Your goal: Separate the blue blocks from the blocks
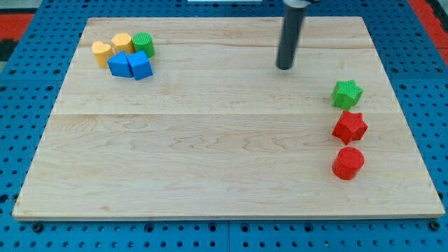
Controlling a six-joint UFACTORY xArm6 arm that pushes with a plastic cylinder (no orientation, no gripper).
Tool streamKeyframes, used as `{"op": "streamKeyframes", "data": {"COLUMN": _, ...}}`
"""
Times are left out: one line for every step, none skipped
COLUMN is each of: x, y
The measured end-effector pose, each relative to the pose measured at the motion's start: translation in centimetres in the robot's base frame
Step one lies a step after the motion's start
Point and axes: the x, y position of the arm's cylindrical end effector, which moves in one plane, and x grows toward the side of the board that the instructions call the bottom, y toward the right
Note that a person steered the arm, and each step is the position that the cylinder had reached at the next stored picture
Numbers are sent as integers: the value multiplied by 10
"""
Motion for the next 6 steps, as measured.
{"op": "streamKeyframes", "data": {"x": 60, "y": -46}}
{"op": "streamKeyframes", "data": {"x": 84, "y": -130}}
{"op": "streamKeyframes", "data": {"x": 71, "y": -243}}
{"op": "streamKeyframes", "data": {"x": 40, "y": -338}}
{"op": "streamKeyframes", "data": {"x": 7, "y": -355}}
{"op": "streamKeyframes", "data": {"x": -8, "y": -289}}
